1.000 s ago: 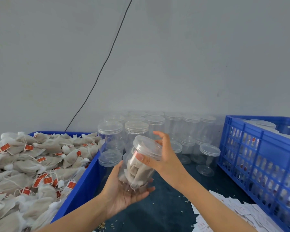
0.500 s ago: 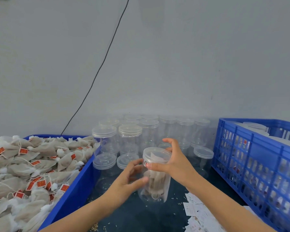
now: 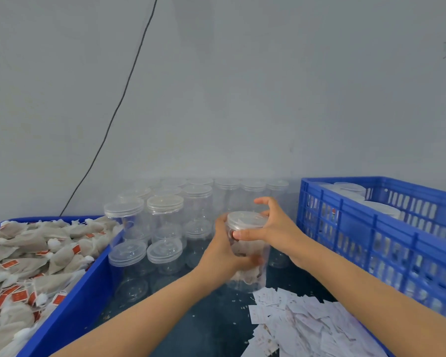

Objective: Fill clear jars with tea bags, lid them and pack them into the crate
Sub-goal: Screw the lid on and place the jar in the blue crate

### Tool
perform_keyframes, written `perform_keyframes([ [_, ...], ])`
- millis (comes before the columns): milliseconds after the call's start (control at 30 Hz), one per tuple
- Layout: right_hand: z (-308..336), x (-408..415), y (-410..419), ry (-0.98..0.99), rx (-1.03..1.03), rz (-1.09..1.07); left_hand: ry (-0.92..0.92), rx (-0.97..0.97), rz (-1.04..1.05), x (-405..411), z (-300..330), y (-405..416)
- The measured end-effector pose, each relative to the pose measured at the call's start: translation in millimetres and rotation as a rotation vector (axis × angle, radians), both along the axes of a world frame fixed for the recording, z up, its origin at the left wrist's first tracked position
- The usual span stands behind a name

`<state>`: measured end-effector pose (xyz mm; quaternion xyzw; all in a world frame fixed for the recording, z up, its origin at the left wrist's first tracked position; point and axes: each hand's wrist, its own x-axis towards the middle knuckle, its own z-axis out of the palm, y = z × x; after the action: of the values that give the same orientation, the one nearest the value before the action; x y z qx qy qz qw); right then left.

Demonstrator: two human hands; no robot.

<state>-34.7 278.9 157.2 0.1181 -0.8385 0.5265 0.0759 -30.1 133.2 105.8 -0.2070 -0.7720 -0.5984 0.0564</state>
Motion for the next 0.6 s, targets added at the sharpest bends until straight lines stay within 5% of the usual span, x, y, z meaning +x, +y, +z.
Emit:
perform_keyframes([
  [600,129,9,166,0.303,-0.056,-0.365,0.411,-0.037,-0.139,-39,127,179],
])
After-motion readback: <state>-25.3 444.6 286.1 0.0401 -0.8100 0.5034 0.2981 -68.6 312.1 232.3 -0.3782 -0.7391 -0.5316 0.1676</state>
